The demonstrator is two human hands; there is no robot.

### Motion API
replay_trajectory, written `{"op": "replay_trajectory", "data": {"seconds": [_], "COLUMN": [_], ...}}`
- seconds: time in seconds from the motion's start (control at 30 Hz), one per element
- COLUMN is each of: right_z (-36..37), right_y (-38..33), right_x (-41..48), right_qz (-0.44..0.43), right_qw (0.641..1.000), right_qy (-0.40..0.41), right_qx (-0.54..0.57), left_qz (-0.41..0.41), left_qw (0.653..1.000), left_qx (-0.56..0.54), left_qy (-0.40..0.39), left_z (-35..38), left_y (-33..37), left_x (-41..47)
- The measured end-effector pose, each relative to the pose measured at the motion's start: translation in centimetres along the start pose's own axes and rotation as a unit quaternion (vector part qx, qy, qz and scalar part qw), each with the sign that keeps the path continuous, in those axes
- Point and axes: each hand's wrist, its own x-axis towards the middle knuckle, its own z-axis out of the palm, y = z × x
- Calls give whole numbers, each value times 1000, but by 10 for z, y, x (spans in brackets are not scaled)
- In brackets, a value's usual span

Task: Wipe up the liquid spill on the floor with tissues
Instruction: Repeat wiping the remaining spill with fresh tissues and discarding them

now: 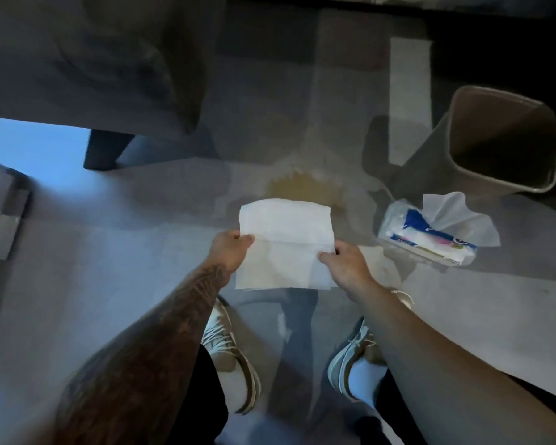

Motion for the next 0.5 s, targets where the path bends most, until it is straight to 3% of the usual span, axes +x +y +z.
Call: {"op": "replay_trajectory", "data": {"seconds": [0.23,0.5], "right_z": [24,38], "right_y": [13,8], "right_x": [68,136], "right_qz": [17,0], "right_qw": [999,995], "right_qy": [49,90], "right_qx": [0,37], "left_qz": [32,21], "left_qw": [997,998], "left_qx": [58,-7], "left_qy": [35,53], "left_z": [30,48], "left_y": [-10,-6], "left_x": [67,144]}}
